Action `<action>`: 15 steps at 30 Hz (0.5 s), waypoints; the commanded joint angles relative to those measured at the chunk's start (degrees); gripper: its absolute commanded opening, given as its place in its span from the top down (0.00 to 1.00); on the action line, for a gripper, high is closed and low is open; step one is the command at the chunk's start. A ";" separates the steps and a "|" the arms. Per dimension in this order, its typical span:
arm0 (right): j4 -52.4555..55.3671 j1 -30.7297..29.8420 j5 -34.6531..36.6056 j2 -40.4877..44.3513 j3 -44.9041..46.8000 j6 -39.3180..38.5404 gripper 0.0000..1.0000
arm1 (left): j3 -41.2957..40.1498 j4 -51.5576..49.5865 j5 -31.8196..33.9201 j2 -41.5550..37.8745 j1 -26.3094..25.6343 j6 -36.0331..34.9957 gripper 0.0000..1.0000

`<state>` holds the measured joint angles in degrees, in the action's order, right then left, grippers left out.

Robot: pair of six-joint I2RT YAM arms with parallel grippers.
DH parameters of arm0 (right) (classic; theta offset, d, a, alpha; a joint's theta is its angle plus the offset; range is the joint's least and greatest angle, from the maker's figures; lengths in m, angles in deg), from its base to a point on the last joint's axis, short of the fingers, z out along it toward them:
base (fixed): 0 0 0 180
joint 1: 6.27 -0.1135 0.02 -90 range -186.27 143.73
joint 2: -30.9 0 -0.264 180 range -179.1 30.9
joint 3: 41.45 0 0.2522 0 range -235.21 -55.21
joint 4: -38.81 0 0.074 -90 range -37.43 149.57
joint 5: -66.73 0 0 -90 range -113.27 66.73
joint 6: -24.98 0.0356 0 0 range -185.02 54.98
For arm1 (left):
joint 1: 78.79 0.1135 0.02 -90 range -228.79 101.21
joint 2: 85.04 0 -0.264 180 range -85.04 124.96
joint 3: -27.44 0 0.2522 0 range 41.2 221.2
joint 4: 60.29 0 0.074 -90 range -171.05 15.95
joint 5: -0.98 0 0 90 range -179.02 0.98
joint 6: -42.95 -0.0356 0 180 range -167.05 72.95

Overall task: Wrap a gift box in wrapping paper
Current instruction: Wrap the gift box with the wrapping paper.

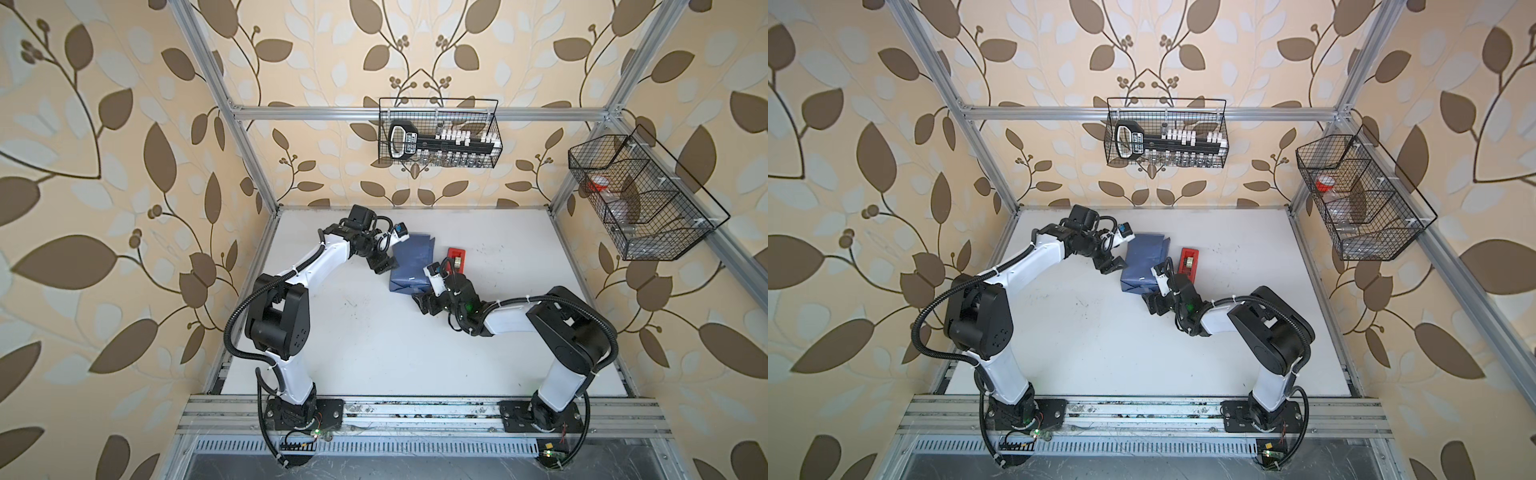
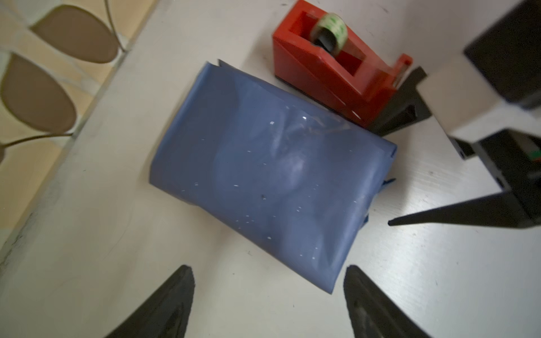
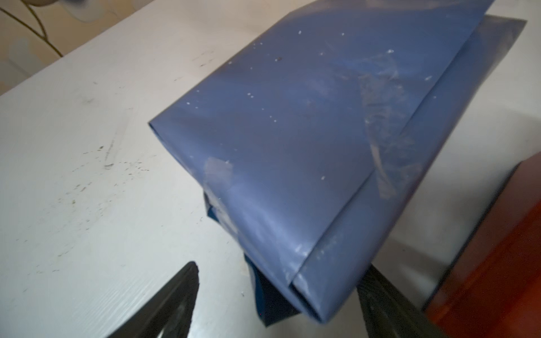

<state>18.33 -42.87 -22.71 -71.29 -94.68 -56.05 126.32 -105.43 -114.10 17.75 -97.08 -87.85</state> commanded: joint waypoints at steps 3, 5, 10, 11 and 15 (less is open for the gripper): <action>1.93 -0.20 4.03 -2.69 -2.11 -2.82 0.24 | 3.25 -2.76 -1.69 5.83 -0.26 16.18 0.18; 2.33 0.09 3.40 -3.35 -2.57 -3.18 0.29 | 3.82 -2.32 -3.05 7.75 0.04 18.13 0.18; 2.69 0.65 1.03 -4.11 -3.60 -5.32 0.43 | 6.58 -2.95 -3.82 12.18 0.27 19.07 0.21; 2.92 0.76 1.04 -4.31 -3.90 -5.51 0.45 | 7.58 -3.58 -4.28 13.31 0.34 19.09 0.23; 3.58 0.66 1.33 -4.19 -4.57 -6.87 0.49 | 10.69 -6.57 -5.94 16.98 0.35 18.97 0.31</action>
<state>21.26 -42.12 -20.88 -74.57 -97.71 -60.18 134.67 -108.91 -117.66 33.51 -97.08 -69.57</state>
